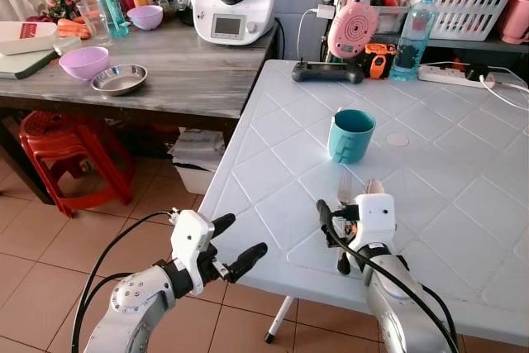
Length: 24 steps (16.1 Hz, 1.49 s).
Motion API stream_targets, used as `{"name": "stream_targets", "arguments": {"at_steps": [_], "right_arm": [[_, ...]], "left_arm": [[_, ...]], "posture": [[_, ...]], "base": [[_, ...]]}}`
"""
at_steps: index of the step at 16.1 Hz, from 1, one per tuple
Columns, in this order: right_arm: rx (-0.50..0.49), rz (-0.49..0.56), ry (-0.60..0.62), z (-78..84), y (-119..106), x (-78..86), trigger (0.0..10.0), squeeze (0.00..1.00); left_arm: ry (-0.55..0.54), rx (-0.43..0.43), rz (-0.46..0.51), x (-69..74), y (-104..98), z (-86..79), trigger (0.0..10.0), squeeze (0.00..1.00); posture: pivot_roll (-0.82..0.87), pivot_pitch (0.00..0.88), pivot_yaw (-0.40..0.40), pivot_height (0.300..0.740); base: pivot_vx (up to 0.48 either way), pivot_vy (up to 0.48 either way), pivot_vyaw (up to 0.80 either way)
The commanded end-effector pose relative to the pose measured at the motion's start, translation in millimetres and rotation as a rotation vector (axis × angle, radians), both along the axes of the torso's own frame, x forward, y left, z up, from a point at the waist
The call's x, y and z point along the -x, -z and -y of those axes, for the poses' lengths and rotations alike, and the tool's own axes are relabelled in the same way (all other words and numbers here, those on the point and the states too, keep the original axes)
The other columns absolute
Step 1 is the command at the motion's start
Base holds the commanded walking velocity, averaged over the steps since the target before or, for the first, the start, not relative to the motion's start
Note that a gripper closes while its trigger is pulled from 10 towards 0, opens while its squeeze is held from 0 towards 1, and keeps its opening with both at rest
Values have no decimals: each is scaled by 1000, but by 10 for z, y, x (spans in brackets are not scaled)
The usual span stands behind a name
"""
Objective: Setting the table
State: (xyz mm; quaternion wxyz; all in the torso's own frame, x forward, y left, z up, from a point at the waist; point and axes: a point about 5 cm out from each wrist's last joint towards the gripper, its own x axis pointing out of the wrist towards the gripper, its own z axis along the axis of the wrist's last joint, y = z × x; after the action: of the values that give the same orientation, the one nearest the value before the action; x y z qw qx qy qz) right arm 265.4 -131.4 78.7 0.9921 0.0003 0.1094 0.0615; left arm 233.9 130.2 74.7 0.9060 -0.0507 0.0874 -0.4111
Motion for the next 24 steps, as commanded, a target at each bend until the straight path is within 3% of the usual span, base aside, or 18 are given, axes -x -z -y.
{"name": "stream_targets", "arguments": {"at_steps": [1,4,5,6,7,14,17,21,24], "right_arm": [[-16,-24,-14,-52,11,-35,10000,0],[-42,-98,-3,-79,73,-66,10000,0],[-41,-104,-17,-96,84,-64,9176,0],[-46,-115,-22,-109,95,-60,6157,0],[-57,-148,-40,-147,128,-48,0,0],[-46,-262,-17,-50,228,97,0,0],[-22,-303,20,56,298,176,0,0],[-27,-320,34,67,311,199,0,0],[-40,-325,57,84,319,198,0,0]], "left_arm": [[11,-4,3,-8,-21,-3,10000,0],[30,-3,-6,22,0,13,10000,0],[32,-3,-7,29,5,14,10000,0],[33,-3,-8,33,10,15,10000,0],[37,-5,-8,42,20,18,10000,0],[58,-3,-2,52,3,46,10000,0],[163,-10,9,74,-50,118,10000,0],[206,-12,1,79,-71,134,10000,0],[161,-47,41,29,-76,109,10000,0]], "posture": [[94,2,40,740],[95,4,39,740],[96,5,39,740],[96,5,39,740],[96,6,39,740],[93,9,41,740],[88,8,42,740],[81,9,46,740],[83,10,45,740]], "base": [[0,0,0],[0,0,0],[0,0,0],[0,0,0],[0,0,0],[0,0,0],[0,0,0],[0,0,0],[0,0,0]]}}
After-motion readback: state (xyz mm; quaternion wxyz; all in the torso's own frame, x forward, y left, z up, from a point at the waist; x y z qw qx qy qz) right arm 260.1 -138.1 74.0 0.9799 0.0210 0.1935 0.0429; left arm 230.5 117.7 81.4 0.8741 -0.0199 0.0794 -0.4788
